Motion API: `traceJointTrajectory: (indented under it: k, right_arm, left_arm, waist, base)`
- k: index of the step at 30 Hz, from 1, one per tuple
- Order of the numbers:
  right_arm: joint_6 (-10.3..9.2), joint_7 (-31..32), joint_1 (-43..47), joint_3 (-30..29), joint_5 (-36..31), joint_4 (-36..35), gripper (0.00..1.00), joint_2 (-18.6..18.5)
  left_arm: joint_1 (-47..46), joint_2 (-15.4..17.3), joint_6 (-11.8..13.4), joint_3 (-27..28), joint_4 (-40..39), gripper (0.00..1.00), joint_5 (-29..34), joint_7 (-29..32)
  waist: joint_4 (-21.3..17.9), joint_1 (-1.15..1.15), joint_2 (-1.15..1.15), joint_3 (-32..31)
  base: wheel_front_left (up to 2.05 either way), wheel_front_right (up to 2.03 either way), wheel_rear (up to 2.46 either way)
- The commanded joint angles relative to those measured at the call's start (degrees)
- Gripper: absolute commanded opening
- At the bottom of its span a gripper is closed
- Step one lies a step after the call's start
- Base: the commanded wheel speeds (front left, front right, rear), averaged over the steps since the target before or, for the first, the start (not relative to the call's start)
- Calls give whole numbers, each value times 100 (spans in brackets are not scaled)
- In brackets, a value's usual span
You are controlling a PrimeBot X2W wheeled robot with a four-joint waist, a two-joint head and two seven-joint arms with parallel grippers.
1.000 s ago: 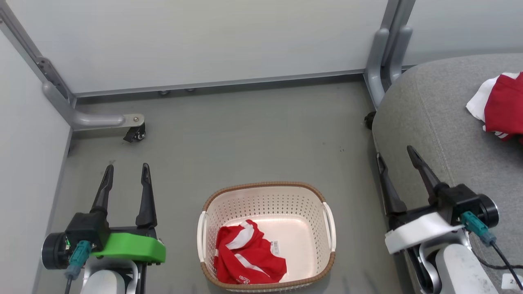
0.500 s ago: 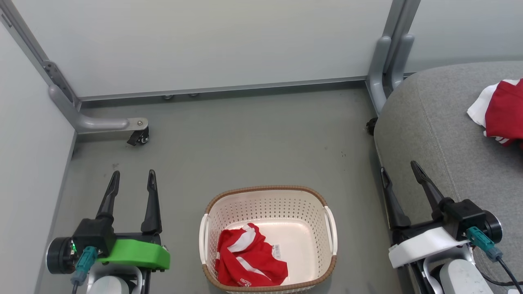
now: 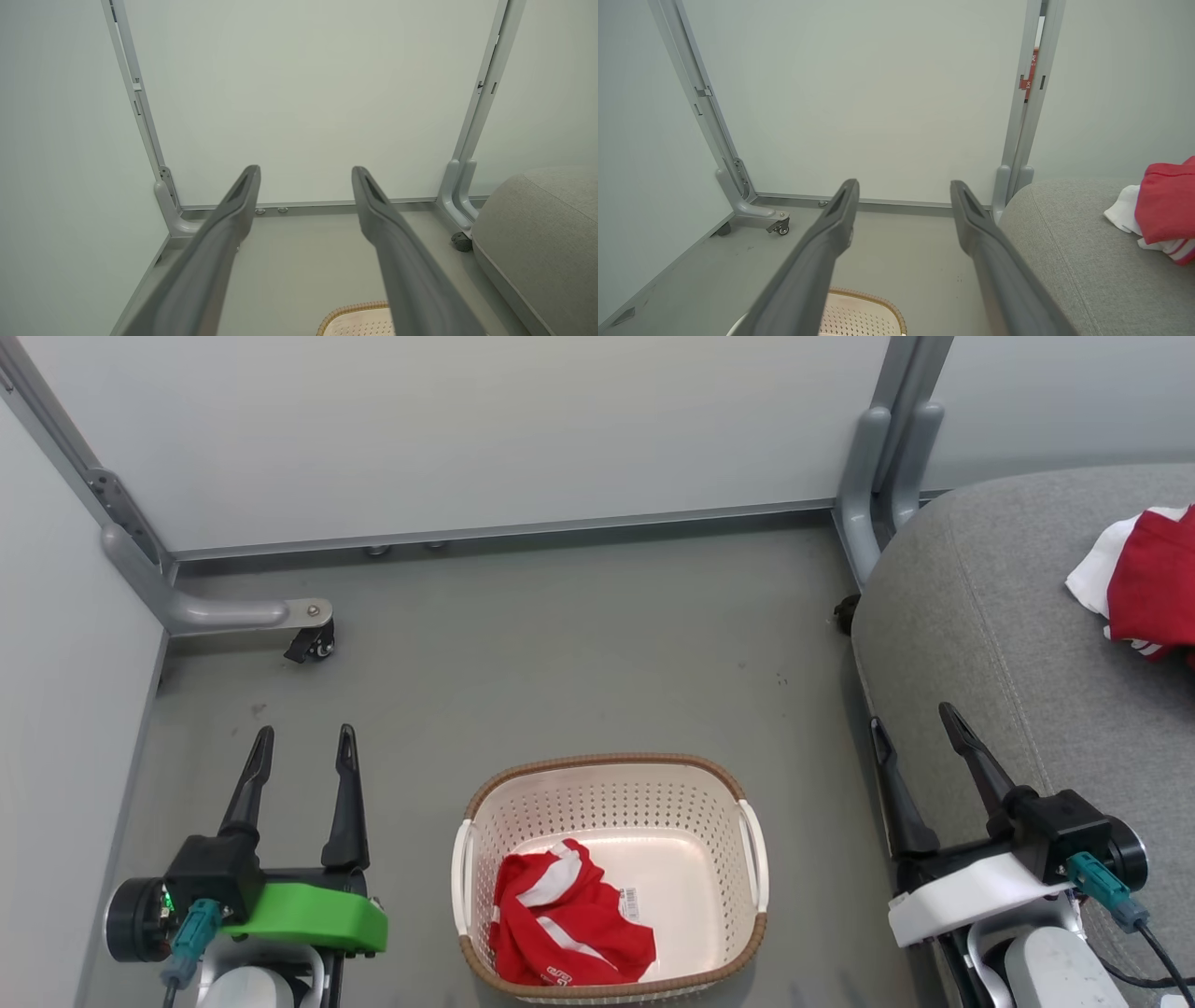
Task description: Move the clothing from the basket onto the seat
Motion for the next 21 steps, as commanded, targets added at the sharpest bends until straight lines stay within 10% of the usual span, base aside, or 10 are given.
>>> traceJointTrajectory:
  k: [1,21]
  right_arm:
    - [-4,-14,-30,-10,4,4,100,-14]
    - [-4,-14,-589,239,-40,-73,100,-16]
  left_arm:
    - [-4,-6,-14,28,-1,100,10,4]
    - [-650,93,-161,-216,192,100,206,3]
  waist:
    - [-12,0,0,24]
    - [-561,0,0,534]
  base:
    - [0,0,0]
    - [0,0,0]
